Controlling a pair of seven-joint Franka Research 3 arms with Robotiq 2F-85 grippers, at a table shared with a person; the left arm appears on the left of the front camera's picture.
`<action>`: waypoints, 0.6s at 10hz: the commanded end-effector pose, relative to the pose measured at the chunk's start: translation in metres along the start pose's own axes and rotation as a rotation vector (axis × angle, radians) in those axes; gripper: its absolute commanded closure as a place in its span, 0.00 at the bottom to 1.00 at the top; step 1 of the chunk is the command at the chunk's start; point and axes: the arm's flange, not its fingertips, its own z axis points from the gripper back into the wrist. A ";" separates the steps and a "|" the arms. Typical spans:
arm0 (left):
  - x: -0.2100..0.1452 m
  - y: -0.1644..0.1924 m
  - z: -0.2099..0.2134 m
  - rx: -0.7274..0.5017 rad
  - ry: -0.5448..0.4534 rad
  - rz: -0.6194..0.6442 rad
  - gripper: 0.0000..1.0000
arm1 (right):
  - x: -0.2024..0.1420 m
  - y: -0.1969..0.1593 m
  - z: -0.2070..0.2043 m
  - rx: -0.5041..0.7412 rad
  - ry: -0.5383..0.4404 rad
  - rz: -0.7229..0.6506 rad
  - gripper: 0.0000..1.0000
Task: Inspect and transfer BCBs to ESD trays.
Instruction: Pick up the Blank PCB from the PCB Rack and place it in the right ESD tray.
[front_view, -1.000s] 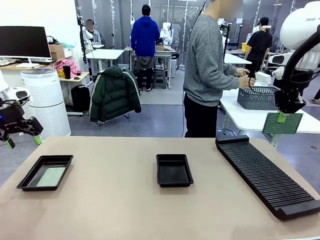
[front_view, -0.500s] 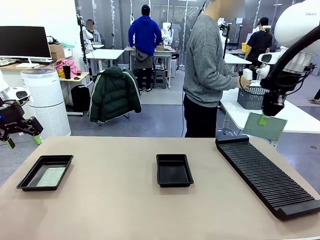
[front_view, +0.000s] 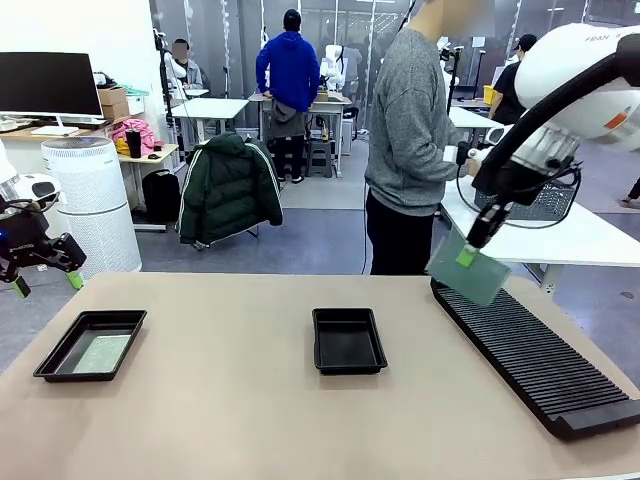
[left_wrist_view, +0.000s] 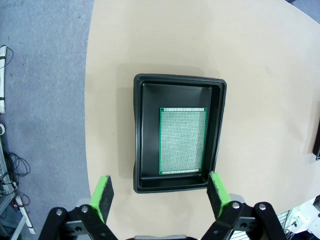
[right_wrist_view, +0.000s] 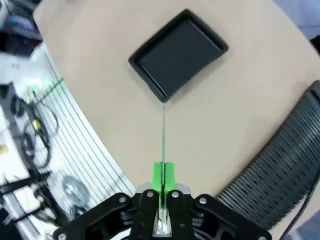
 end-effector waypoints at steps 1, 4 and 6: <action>-0.001 0.002 -0.003 -0.010 -0.014 -0.019 0.00 | 0.007 0.015 -0.027 0.015 -0.117 -0.167 0.98; -0.001 0.002 -0.003 -0.010 -0.014 -0.019 0.00 | 0.022 0.029 -0.068 0.083 -0.189 -0.421 0.98; -0.001 0.002 -0.003 -0.010 -0.014 -0.019 0.00 | 0.033 0.033 -0.094 0.121 -0.236 -0.569 0.98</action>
